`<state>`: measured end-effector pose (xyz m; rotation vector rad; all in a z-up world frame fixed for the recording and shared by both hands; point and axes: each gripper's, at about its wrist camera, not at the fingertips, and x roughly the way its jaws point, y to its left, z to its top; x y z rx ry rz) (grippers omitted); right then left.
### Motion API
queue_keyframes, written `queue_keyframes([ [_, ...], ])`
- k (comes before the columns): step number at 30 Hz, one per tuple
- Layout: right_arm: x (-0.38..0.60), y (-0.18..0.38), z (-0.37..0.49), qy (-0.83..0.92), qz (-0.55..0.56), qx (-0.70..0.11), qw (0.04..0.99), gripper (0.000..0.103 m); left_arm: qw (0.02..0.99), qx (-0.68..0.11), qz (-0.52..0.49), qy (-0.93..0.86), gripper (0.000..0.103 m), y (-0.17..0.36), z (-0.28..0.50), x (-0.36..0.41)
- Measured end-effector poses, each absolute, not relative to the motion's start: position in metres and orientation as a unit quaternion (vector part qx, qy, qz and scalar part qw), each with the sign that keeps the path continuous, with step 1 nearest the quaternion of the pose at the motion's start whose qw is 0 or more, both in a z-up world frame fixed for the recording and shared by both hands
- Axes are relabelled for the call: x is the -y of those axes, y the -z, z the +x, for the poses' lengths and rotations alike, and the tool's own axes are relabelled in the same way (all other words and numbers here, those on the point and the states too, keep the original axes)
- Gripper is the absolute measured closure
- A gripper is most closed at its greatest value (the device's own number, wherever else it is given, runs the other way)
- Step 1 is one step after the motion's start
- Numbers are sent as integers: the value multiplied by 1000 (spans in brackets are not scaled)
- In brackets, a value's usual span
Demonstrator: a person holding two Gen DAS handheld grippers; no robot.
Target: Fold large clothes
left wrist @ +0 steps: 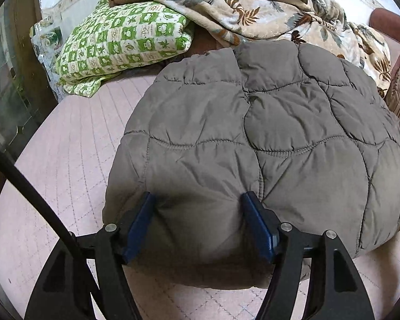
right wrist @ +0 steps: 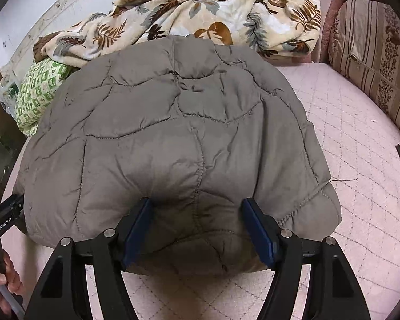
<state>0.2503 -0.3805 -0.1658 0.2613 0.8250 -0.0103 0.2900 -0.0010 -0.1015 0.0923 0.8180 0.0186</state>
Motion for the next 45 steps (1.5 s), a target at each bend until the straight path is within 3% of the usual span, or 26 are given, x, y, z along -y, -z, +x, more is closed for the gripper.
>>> queue_keyframes([
  [45,406,145,225,-2,207,-388,898,29,918,-394,39,-27,34,82,277,-12],
])
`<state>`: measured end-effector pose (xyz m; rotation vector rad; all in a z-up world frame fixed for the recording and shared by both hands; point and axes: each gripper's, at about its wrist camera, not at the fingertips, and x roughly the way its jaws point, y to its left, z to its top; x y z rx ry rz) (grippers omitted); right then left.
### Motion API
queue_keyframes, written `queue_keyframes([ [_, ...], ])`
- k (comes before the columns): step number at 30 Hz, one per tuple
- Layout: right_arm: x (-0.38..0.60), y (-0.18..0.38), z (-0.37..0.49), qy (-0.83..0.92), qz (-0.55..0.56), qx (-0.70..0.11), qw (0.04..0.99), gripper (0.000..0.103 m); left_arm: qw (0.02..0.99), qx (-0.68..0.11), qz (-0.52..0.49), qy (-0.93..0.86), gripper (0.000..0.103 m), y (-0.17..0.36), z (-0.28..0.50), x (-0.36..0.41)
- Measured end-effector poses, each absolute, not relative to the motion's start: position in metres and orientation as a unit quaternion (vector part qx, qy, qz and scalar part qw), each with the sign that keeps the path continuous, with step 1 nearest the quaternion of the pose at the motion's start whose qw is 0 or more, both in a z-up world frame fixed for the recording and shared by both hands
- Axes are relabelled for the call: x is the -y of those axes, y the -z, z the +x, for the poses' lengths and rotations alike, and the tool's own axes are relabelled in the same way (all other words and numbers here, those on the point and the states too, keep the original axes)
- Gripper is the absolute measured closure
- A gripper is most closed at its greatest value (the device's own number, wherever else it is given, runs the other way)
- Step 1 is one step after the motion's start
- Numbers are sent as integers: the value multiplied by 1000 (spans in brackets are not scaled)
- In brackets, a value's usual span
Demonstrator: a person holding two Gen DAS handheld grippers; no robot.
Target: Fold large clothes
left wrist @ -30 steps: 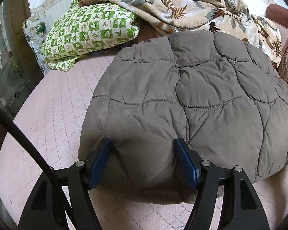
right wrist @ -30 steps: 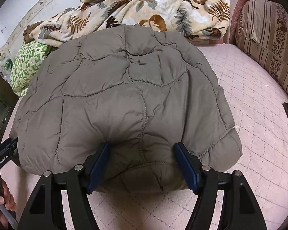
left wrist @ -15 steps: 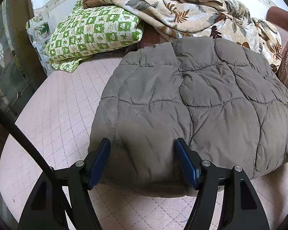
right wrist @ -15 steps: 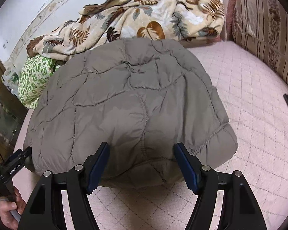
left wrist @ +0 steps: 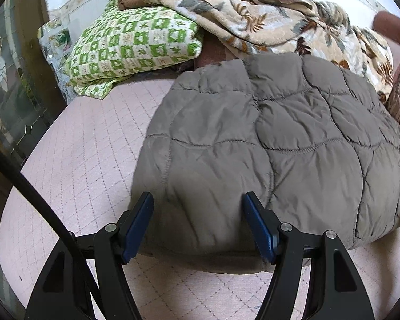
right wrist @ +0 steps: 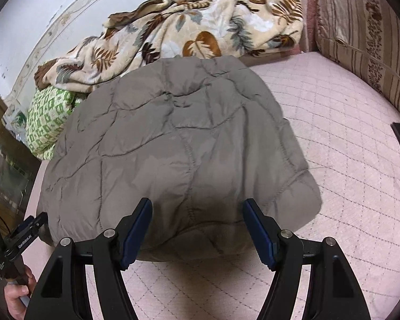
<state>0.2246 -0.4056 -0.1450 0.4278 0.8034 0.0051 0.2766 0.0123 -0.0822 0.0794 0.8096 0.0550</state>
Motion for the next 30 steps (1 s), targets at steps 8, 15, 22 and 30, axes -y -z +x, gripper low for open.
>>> queue_keyframes([
  [8,413,154,227,-7,228,-402,887,29,902,-431,-6,-30,34,93,286,-35],
  [15,429,140,214,-3,251,-377,891,29,896,-439,-64,-12,34,88,282,-59],
  [22,450,142,199,2,276,-379,883,29,865,-471,-174,-6,31,101,282,-108],
  [30,476,159,187,9,349,-386,854,25,844,-487,-225,-4,29,109,275,-129],
])
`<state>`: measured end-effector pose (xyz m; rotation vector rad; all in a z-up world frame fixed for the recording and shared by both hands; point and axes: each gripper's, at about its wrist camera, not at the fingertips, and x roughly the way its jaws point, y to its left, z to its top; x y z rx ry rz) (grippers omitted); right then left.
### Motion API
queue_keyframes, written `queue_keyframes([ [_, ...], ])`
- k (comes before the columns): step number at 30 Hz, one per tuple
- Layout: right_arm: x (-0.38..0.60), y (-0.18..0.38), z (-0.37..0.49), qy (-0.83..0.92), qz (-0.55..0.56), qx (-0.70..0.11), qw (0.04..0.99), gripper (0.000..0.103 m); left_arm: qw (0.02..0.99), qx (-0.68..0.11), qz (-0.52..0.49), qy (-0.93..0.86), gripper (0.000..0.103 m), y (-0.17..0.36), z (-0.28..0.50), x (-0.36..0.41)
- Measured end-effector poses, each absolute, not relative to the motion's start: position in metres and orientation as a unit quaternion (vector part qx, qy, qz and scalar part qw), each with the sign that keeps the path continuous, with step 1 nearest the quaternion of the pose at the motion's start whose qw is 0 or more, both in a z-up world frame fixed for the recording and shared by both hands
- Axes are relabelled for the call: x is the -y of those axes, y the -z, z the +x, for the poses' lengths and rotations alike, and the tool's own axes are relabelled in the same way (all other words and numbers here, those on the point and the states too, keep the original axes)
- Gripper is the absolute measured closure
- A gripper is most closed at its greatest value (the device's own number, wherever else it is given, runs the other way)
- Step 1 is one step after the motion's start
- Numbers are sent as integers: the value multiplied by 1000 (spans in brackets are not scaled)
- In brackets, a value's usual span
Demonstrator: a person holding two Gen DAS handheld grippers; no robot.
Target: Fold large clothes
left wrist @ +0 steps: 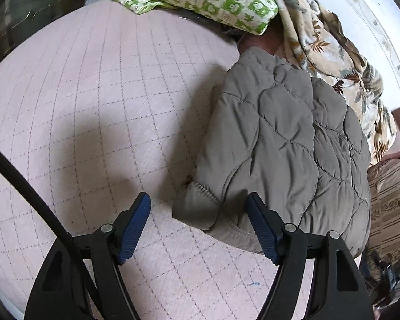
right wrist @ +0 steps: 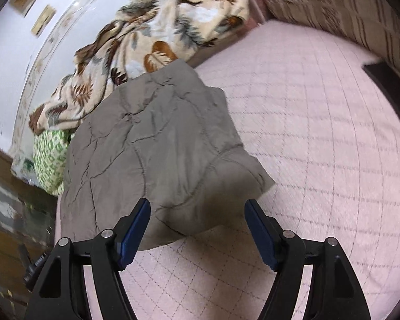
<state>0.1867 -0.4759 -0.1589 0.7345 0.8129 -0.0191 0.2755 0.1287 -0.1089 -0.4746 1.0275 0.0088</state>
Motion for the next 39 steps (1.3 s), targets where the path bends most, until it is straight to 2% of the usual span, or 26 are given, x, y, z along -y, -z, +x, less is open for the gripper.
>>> queue_keyframes([
  [13,502,195,177,16,488,-374,789,20,784,-504,-362,23,28,141,267,-133],
  [19,503,211,184,20,525,-353,774,20,787,-471,-399,11,27,149,269,-125],
  [26,506,238,204,25,561,-331,759,18,779,-436,-451,10,19,166,278,-117],
  [28,506,237,213,24,558,-317,766,12,780,-423,-460,12,18,167,281,-114],
  [30,504,237,220,25,553,-309,773,10,785,-415,-459,13,15,168,287,-109],
  [32,499,233,229,26,525,-317,789,18,800,-409,-439,7,15,165,293,-103],
  [33,497,230,230,33,510,-322,797,30,809,-409,-422,5,16,162,294,-101],
  [34,495,228,231,34,496,-324,805,41,821,-408,-398,0,25,157,296,-96],
  [35,490,218,233,40,459,-332,823,47,832,-407,-376,-3,32,152,298,-92],
  [36,484,208,232,46,421,-337,840,55,848,-406,-340,-9,36,144,299,-86],
  [38,472,191,234,59,356,-342,868,60,882,-400,-247,-30,49,124,301,-66],
  [39,461,180,236,68,305,-344,885,62,895,-396,-204,-40,51,118,301,-56],
])
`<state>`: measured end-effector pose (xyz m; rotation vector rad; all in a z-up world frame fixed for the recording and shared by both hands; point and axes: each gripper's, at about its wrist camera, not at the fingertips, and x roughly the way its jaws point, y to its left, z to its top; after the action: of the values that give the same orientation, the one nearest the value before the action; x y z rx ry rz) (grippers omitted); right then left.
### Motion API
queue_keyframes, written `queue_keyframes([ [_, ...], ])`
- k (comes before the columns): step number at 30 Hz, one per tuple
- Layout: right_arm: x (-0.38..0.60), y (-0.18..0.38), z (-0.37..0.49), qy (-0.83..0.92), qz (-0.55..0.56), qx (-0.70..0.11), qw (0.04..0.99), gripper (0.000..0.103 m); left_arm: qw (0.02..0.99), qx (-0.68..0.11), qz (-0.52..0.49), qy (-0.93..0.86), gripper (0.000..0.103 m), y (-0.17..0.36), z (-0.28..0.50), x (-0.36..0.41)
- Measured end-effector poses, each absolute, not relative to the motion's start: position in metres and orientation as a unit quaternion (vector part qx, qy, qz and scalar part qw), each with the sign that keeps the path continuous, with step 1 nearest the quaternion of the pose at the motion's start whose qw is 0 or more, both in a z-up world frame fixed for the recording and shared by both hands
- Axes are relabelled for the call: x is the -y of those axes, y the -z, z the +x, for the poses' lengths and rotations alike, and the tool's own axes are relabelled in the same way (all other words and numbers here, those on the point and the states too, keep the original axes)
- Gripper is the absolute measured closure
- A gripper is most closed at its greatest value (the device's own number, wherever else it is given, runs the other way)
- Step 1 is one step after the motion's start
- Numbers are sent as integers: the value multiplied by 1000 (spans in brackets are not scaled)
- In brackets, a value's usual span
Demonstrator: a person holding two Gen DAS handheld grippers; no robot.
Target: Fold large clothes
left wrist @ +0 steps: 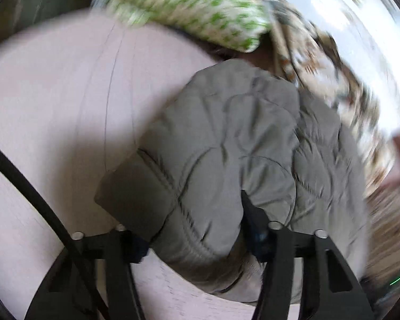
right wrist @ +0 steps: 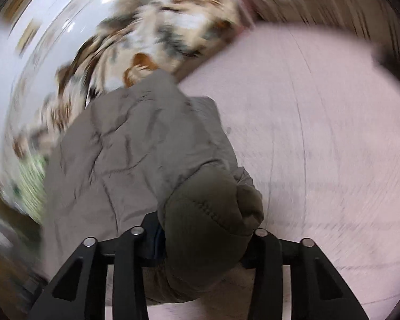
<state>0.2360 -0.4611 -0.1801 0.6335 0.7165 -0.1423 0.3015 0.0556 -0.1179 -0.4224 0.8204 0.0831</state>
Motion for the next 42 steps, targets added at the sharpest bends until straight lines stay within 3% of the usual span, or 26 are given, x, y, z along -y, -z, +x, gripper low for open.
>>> queue_keyframes([
  [4,426,153,237,105,150,-334,924,67,927,-364,-63,-72,57,100,297,-20],
  [11,391,128,229,138,-8,-287,948,68,947,-309,23,-87,59,78,284,-4],
  [29,375,79,166,102,-32,-252,962,70,948,-311,40,-55,59,41,225,-20],
  [42,360,90,74,70,-11,-266,961,69,946,-317,41,-46,59,61,129,-35],
])
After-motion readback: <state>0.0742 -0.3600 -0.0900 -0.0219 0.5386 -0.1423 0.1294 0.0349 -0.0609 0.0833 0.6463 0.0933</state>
